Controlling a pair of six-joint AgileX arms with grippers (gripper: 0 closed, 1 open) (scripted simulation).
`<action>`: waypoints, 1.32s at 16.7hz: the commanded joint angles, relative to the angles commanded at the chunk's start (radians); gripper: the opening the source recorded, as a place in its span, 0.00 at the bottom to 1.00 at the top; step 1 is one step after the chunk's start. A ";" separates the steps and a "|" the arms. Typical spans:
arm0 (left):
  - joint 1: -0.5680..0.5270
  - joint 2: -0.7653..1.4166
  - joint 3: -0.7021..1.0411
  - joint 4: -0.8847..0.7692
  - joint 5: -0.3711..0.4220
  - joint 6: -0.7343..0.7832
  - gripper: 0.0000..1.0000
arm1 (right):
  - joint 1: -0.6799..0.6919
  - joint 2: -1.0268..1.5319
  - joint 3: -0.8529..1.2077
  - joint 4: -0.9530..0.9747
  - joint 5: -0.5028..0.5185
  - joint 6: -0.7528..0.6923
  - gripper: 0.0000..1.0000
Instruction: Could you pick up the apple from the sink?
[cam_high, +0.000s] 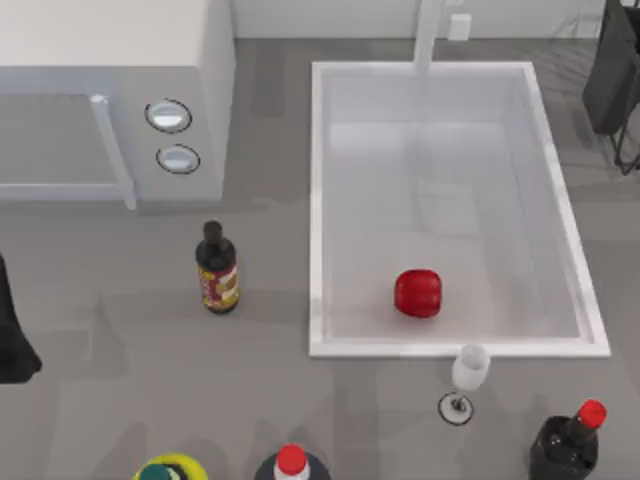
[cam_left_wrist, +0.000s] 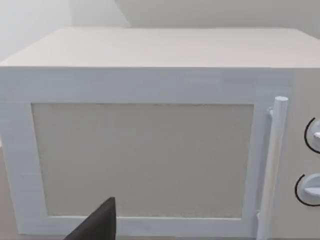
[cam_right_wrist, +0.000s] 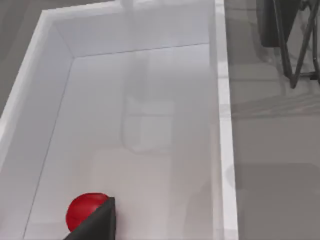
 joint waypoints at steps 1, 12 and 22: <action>0.000 0.000 0.000 0.000 0.000 0.000 1.00 | 0.023 0.098 0.082 -0.053 0.000 0.027 1.00; 0.000 0.000 0.000 0.000 0.000 0.000 1.00 | 0.267 1.207 0.964 -0.577 0.005 0.250 1.00; 0.000 0.000 0.000 0.000 0.000 0.000 1.00 | 0.347 1.555 1.255 -0.733 0.009 0.308 1.00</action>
